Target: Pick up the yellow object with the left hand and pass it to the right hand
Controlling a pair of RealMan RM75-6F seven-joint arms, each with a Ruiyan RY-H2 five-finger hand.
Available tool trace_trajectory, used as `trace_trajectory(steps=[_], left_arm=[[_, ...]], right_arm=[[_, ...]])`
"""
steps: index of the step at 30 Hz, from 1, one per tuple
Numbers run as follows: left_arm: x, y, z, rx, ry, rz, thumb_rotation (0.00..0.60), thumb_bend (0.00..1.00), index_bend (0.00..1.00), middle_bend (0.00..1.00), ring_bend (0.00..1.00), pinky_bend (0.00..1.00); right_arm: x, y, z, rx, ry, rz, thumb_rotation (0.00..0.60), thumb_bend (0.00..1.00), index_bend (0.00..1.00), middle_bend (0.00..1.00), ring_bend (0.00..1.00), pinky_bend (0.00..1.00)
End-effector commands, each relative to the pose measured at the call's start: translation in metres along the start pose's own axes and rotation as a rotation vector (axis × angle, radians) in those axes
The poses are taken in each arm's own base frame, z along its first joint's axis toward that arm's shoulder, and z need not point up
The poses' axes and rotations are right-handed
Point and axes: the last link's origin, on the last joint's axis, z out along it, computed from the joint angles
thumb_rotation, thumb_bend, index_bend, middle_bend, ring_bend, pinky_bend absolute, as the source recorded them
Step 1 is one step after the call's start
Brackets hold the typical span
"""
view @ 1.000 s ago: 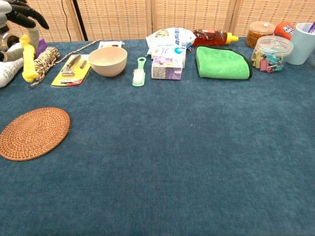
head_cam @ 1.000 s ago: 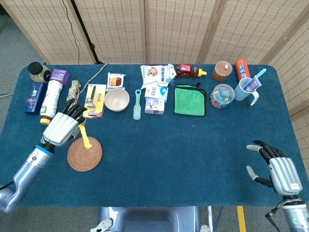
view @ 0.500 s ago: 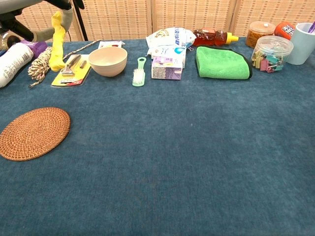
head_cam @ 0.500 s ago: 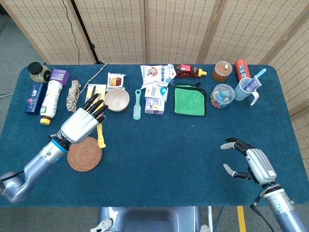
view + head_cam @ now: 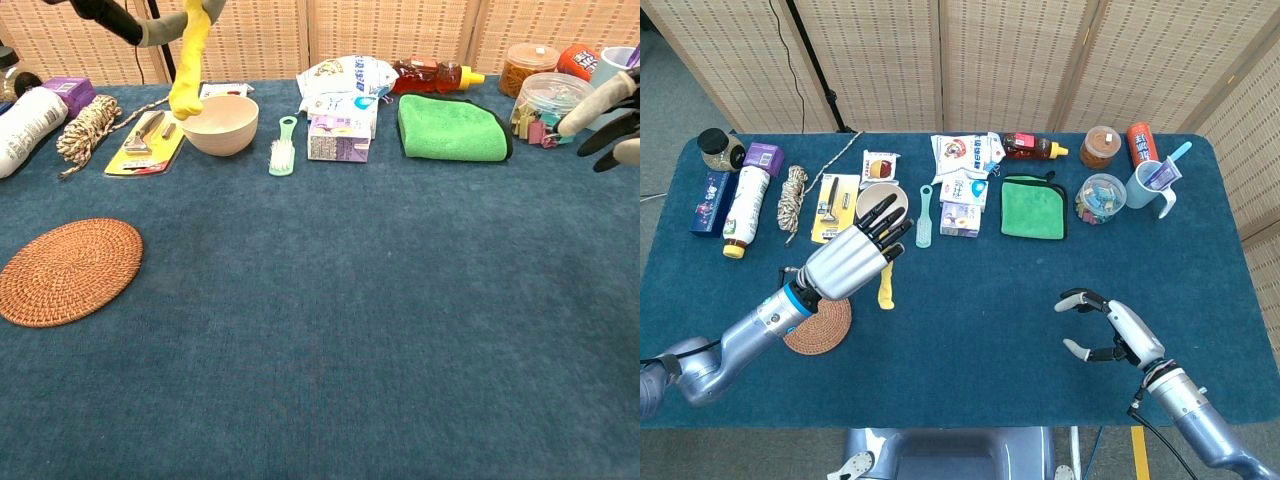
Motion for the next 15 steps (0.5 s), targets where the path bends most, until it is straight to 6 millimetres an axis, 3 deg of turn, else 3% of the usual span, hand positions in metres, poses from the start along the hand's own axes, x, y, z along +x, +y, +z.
trace_trajectory(steps=[1,15], left_arm=[[0.006,0.007,0.009,-0.033,0.038,0.032,0.6,0.56,0.67,0.24,0.14,0.03],[0.015,0.033,0.039,-0.104,0.116,0.072,0.6,0.56,0.67,0.24,0.14,0.03]], right_arm=[[-0.009,-0.002,0.016,-0.001,-0.078,0.092,0.6,0.33,0.36,0.22,0.24,0.2],[-0.04,-0.005,0.054,-0.008,-0.275,0.349,0.6,0.32,0.36,0.17,0.13,0.05]])
